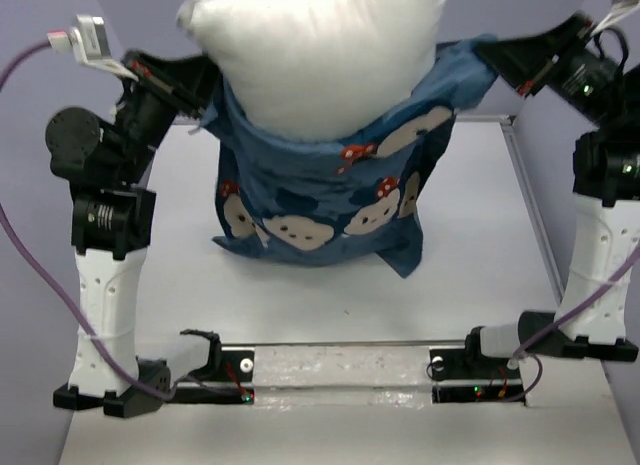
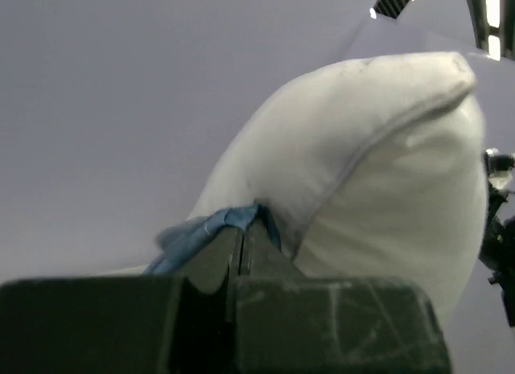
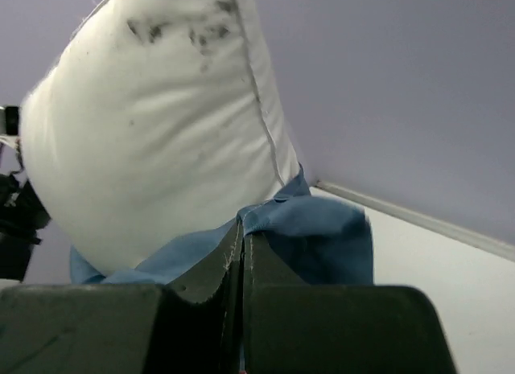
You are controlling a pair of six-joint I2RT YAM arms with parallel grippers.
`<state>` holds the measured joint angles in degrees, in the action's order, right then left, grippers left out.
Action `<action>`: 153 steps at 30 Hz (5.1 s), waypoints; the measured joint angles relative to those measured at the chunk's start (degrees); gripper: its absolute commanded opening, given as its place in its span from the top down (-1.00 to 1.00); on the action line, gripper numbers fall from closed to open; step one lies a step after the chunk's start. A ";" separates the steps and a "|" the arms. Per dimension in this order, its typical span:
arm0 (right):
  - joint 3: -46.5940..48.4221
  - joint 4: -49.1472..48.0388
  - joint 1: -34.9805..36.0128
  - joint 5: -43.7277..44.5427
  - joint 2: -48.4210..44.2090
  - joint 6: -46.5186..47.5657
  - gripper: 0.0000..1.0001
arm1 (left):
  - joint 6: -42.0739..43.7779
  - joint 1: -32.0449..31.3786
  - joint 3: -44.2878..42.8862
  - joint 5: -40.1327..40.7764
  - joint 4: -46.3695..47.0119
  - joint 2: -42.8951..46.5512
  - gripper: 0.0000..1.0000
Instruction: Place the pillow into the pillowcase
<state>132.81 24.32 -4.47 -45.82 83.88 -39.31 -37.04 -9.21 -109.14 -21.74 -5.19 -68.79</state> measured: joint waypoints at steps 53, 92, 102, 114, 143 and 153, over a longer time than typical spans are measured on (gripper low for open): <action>-1.49 -16.09 -8.92 -8.39 -2.51 -12.28 1.00 | -13.64 15.50 -8.09 -14.23 9.81 -0.61 1.00; -10.10 -27.67 -15.67 -11.17 -19.54 -20.85 1.00 | -3.21 13.16 -25.66 -2.86 -9.51 5.11 1.00; -40.09 -39.63 -10.93 -13.90 -32.35 -26.56 1.00 | 1.92 11.32 -29.68 9.68 -9.09 -1.14 1.00; -78.07 -27.45 46.18 18.53 -36.11 -9.11 1.00 | 21.66 -1.60 -23.67 27.34 -23.45 -2.95 1.00; -97.59 -8.79 66.40 59.06 -40.09 -3.89 1.00 | 41.59 -28.83 -58.95 27.58 -25.03 -78.23 0.37; -101.04 3.91 64.08 68.70 -45.70 -10.21 0.74 | 36.09 -29.49 -59.78 22.62 -21.40 -78.99 -0.98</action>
<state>31.77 28.23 59.61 22.87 38.17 -49.52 -0.95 -38.70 -168.92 0.89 -26.59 -147.79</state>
